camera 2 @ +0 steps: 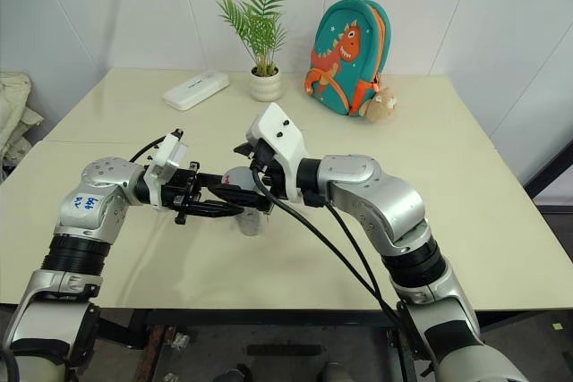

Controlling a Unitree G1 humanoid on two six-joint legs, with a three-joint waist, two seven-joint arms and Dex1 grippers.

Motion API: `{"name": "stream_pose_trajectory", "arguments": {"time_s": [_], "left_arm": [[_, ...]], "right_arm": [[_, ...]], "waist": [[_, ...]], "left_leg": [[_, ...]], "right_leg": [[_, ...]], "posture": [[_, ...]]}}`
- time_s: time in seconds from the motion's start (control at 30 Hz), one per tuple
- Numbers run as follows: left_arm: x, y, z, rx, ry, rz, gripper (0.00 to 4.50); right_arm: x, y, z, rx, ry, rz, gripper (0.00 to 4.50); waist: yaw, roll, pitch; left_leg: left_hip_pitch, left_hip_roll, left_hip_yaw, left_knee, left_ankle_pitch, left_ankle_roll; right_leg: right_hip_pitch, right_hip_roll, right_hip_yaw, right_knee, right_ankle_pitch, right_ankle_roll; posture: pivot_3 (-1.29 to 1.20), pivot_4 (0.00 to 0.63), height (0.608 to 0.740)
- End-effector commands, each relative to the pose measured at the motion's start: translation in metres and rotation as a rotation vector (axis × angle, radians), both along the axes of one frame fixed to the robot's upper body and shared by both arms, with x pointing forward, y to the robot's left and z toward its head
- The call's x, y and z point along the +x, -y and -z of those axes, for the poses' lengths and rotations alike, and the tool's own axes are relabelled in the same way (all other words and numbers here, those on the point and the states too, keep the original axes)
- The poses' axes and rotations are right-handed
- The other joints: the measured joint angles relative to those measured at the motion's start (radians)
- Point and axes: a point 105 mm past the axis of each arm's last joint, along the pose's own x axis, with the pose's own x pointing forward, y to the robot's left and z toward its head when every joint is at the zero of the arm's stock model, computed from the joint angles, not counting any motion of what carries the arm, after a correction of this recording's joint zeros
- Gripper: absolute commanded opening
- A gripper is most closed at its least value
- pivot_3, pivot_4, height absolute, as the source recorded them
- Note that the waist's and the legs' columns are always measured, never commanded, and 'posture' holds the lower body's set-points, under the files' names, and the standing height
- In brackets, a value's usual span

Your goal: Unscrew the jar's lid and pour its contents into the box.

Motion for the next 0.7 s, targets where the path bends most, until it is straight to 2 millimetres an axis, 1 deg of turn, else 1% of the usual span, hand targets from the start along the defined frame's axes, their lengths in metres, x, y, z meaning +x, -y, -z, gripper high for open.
{"name": "stream_pose_trajectory", "arguments": {"time_s": [0.03, 0.23, 0.7], "left_arm": [[-0.002, 0.003, -0.011, 0.003, 0.054, 0.017, 1.87], [-0.001, 0.001, -0.012, 0.004, 0.056, 0.013, 1.87], [0.000, 0.002, -0.013, 0.005, 0.059, 0.007, 1.87]], "right_arm": [[-0.003, 0.004, -0.010, 0.009, 0.049, -0.006, 4.49], [-0.007, 0.010, -0.011, -0.003, 0.058, -0.021, 4.49], [-0.014, 0.010, -0.007, -0.024, 0.058, -0.057, 4.49]], "waist": [[0.000, 0.000, 0.000], [0.000, 0.000, 0.000], [0.000, 0.000, 0.000]], "left_leg": [[0.000, 0.000, 0.000, 0.000, 0.000, 0.000], [0.000, 0.000, 0.000, 0.000, 0.000, 0.000], [0.000, 0.000, 0.000, 0.000, 0.000, 0.000]], "right_leg": [[0.000, 0.000, 0.000, 0.000, 0.000, 0.000], [0.000, 0.000, 0.000, 0.000, 0.000, 0.000], [0.000, 0.000, 0.000, 0.000, 0.000, 0.000]], "posture": [[0.00, 0.150, 0.740], [0.00, 0.150, 0.740], [0.00, 0.150, 0.740]]}}
